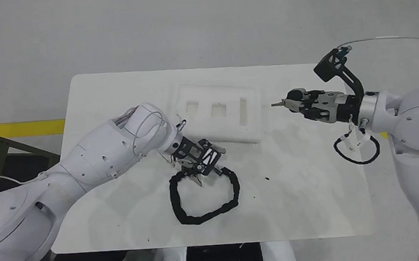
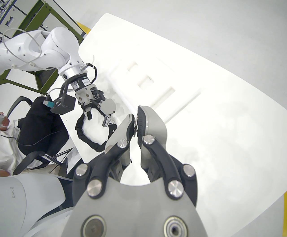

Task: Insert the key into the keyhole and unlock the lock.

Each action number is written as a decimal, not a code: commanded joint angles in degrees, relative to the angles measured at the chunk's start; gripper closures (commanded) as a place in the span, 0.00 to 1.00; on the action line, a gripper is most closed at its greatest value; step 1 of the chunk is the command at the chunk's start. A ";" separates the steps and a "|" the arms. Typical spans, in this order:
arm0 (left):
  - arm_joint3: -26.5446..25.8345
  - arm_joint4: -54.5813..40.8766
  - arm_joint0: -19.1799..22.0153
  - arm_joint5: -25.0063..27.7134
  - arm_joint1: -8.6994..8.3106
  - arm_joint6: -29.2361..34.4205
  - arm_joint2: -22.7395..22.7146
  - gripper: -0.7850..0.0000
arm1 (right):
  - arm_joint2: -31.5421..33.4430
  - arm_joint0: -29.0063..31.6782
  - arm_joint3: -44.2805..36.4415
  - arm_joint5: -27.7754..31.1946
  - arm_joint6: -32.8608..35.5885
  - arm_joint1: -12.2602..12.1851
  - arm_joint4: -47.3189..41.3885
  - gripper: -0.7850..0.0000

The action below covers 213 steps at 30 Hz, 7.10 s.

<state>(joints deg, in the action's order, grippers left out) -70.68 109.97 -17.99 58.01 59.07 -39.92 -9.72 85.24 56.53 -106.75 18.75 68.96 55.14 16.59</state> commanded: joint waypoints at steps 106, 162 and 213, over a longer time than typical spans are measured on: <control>-0.03 -25.82 -24.94 -23.08 -8.59 -4.95 -24.32 1.00 | -32.54 -13.07 3.85 -7.40 -8.54 4.98 -0.87 1.00; -0.51 -20.39 -30.60 -27.84 -7.68 -6.78 -30.09 1.00 | -34.42 -12.10 4.99 -18.89 -13.01 6.97 -1.52 1.00; -0.51 -20.39 -30.60 -27.84 -7.68 -6.78 -30.09 1.00 | -38.85 -14.03 5.11 -25.11 -11.41 9.73 4.92 1.00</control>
<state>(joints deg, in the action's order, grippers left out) -71.19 89.58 -48.59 30.18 51.39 -46.70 -39.81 46.52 42.58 -101.70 -6.34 57.53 64.80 21.51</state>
